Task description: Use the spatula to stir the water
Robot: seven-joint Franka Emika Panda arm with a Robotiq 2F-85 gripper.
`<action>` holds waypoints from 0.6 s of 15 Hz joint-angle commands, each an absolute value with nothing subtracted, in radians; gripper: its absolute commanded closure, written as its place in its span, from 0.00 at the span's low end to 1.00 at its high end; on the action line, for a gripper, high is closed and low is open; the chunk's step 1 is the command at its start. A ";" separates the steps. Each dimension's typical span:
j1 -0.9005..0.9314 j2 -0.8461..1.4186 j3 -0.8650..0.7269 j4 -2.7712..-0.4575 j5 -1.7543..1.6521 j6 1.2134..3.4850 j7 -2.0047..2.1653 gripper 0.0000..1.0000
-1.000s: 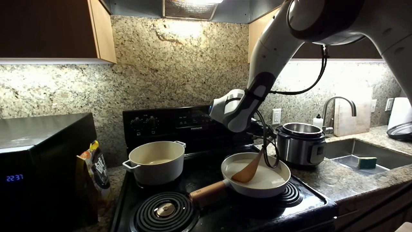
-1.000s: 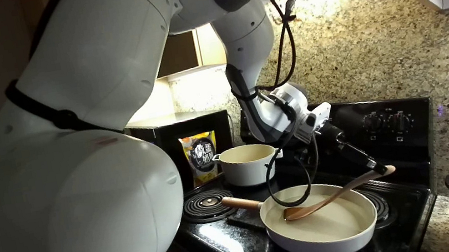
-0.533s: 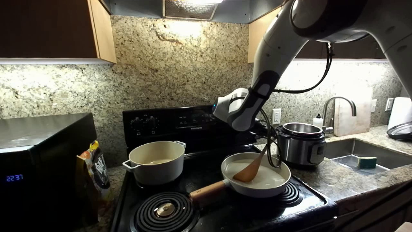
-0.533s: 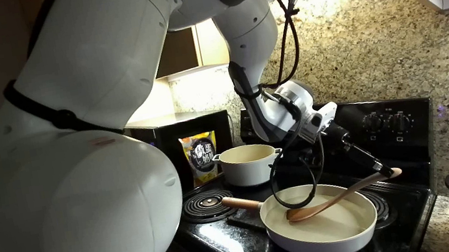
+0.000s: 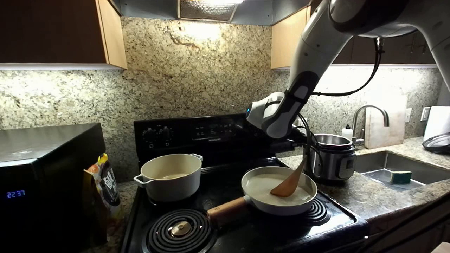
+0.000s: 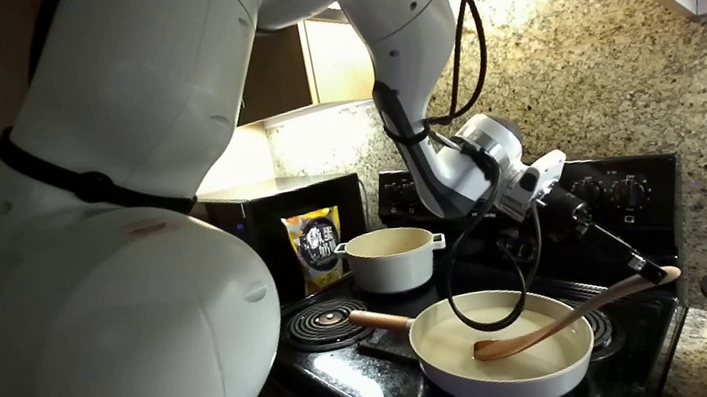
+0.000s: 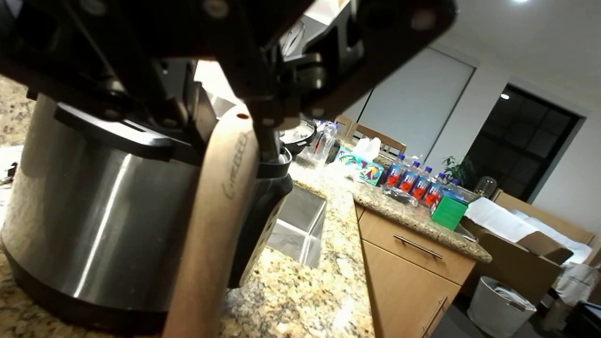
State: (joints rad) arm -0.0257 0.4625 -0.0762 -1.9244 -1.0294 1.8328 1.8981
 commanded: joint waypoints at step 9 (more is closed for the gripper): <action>-0.037 0.521 -0.083 -1.755 -1.006 1.834 1.760 0.89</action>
